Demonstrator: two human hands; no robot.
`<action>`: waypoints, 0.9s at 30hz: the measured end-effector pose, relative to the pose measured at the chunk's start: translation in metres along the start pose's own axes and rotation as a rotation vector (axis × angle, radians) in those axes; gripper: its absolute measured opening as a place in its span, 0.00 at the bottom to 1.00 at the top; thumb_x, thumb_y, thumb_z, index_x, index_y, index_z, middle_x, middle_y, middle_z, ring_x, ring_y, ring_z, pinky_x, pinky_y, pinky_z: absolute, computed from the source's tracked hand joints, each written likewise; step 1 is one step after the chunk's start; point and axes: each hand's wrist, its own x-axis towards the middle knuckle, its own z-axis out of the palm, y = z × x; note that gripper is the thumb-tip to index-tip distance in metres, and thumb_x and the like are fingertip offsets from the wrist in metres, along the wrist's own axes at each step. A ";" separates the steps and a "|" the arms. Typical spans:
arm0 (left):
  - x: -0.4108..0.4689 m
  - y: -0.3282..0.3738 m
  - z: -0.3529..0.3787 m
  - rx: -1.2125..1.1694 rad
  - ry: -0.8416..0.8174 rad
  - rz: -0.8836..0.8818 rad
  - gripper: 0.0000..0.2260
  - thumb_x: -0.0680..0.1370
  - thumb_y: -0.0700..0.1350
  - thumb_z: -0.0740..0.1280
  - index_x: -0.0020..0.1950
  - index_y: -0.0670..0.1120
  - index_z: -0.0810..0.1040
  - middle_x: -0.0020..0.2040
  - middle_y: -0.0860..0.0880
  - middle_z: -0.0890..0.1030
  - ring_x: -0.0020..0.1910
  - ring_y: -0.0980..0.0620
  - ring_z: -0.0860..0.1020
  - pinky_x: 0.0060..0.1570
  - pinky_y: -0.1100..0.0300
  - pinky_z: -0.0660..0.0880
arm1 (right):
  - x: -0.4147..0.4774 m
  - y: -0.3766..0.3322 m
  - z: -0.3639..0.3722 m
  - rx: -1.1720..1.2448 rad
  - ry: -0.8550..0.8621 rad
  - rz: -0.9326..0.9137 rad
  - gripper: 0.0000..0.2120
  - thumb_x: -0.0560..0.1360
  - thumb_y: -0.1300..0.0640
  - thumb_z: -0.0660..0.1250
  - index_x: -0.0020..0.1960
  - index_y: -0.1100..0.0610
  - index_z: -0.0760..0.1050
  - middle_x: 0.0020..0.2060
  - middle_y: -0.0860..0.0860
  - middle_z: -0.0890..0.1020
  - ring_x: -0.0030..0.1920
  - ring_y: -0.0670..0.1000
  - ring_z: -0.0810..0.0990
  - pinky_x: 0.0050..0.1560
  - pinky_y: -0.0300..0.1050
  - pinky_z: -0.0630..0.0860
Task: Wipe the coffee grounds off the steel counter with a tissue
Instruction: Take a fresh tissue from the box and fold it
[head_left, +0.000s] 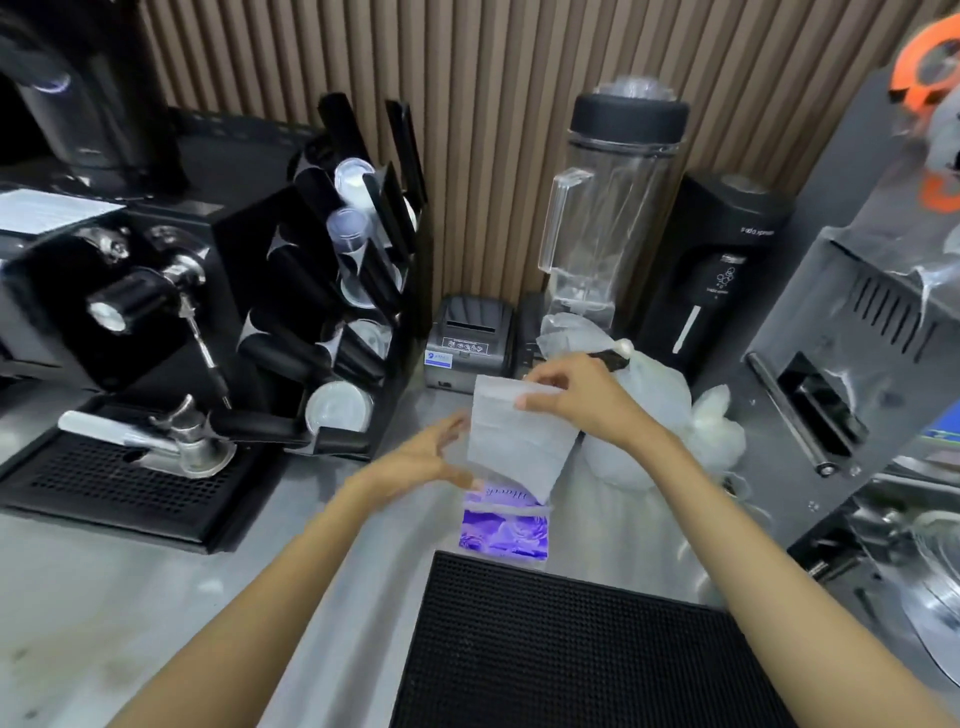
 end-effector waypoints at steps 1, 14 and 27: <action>-0.011 0.011 -0.009 -0.060 0.003 0.051 0.35 0.68 0.34 0.73 0.71 0.50 0.61 0.69 0.52 0.68 0.70 0.55 0.64 0.68 0.60 0.60 | 0.002 -0.005 0.007 -0.010 -0.040 -0.009 0.04 0.69 0.57 0.72 0.40 0.58 0.81 0.38 0.58 0.83 0.38 0.46 0.74 0.41 0.42 0.68; -0.141 0.013 -0.125 -0.040 0.608 0.269 0.02 0.75 0.40 0.67 0.43 0.42 0.78 0.39 0.46 0.82 0.32 0.61 0.80 0.33 0.70 0.75 | 0.044 -0.139 0.112 0.355 -0.163 -0.131 0.05 0.71 0.58 0.71 0.36 0.53 0.81 0.30 0.43 0.79 0.32 0.40 0.74 0.33 0.31 0.67; -0.263 -0.022 -0.303 -0.294 0.395 0.274 0.07 0.71 0.39 0.64 0.42 0.47 0.82 0.45 0.45 0.80 0.44 0.47 0.76 0.43 0.57 0.70 | 0.080 -0.285 0.254 0.965 -0.216 -0.022 0.05 0.72 0.58 0.66 0.42 0.54 0.81 0.38 0.46 0.83 0.39 0.44 0.80 0.40 0.36 0.73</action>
